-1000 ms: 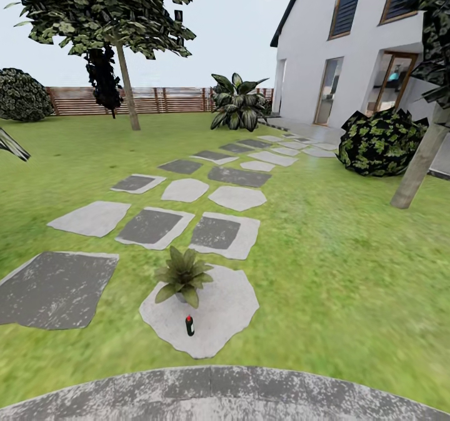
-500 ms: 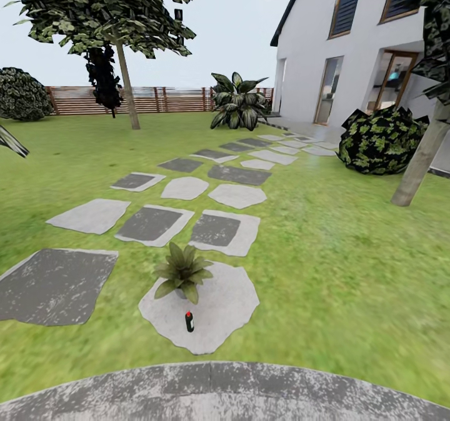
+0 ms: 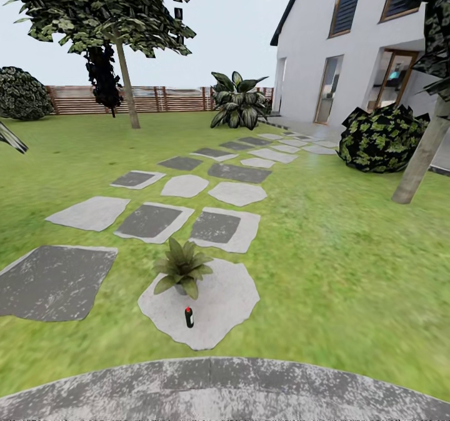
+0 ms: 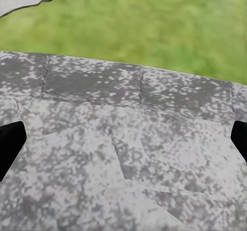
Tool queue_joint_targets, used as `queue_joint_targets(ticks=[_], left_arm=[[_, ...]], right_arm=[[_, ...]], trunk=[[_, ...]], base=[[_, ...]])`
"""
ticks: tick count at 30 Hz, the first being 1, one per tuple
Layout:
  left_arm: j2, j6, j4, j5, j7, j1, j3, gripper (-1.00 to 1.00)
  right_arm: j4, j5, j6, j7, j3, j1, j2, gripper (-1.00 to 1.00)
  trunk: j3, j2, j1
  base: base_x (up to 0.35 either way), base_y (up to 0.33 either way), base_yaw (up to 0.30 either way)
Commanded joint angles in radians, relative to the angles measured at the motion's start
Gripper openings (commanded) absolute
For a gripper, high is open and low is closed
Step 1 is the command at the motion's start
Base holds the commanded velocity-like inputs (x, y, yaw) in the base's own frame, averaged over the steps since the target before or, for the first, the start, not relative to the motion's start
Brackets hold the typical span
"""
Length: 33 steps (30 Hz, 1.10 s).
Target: Pick up the pesticide atomizer in the garden and spray insectifuge to fully cover both potted plants in the garden.
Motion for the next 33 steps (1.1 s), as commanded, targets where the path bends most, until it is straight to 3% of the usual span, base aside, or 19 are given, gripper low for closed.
queue_joint_targets(ticks=[1,26,33], left_arm=[[0.000,-0.003,0.001,0.000,0.001,-0.001,0.002,1.00],[0.000,-0.003,0.000,0.000,0.001,-0.001,0.002,1.00],[0.001,-0.008,0.000,-0.001,0.001,0.002,0.002,1.00]], right_arm=[[0.001,0.001,-0.003,0.000,0.000,-0.001,0.000,1.00],[-0.001,-0.001,-0.002,0.000,-0.003,-0.001,0.001,1.00],[0.000,-0.001,-0.001,0.000,-0.002,-0.001,0.001,1.00]], trunk=[[-0.004,-0.008,0.004],[-0.082,-0.183,0.100],[-0.082,-0.183,0.100]], base=[[0.000,0.000,0.000],[0.000,0.000,0.000],[0.109,0.000,0.000]])
